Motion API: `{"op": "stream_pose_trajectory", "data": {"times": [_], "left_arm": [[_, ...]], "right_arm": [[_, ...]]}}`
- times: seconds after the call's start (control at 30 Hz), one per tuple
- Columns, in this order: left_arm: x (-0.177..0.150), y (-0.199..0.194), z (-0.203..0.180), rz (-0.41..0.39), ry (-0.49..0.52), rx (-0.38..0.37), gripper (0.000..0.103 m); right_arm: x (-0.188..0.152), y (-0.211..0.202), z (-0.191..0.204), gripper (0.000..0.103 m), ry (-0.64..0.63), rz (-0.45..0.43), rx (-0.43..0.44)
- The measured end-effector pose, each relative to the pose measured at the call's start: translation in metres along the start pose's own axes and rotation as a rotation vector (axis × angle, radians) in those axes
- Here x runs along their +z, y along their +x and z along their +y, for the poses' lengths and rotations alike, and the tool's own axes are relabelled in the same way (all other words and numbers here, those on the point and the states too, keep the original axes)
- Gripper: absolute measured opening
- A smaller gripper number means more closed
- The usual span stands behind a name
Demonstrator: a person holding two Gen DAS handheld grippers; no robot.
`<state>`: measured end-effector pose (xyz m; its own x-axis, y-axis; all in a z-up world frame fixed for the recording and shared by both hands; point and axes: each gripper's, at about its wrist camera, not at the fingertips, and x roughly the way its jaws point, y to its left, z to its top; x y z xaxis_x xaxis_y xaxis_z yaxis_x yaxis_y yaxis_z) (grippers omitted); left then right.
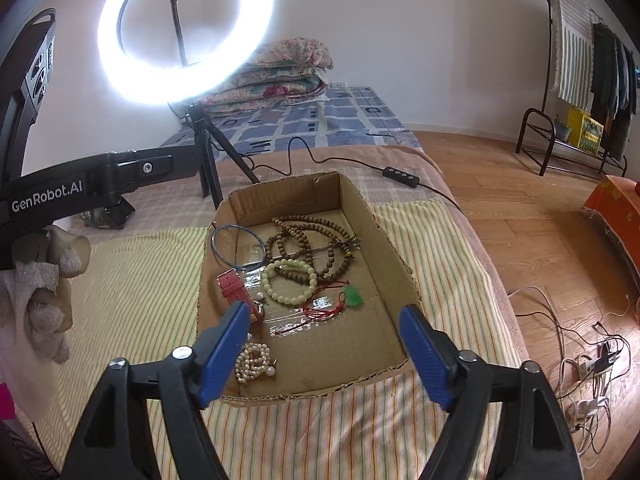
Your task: Organize jewelry
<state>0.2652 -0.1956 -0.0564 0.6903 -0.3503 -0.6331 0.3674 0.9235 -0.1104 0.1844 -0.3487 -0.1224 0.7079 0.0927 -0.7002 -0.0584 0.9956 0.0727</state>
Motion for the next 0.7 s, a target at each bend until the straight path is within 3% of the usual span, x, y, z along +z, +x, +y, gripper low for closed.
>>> {"op": "stream_pose_trajectory", "data": {"times": [0.2, 0.7], "left_arm": [[-0.001, -0.009, 0.006, -0.011, -0.017, 0.009, 0.081], [-0.005, -0.070, 0.019, -0.069, -0.006, 0.045, 0.081]], "right_arm": [[0.002, -0.009, 0.003, 0.102, 0.002, -0.029, -0.053], [0.005, -0.053, 0.016, 0.103, 0.041, -0.071, -0.084]]}}
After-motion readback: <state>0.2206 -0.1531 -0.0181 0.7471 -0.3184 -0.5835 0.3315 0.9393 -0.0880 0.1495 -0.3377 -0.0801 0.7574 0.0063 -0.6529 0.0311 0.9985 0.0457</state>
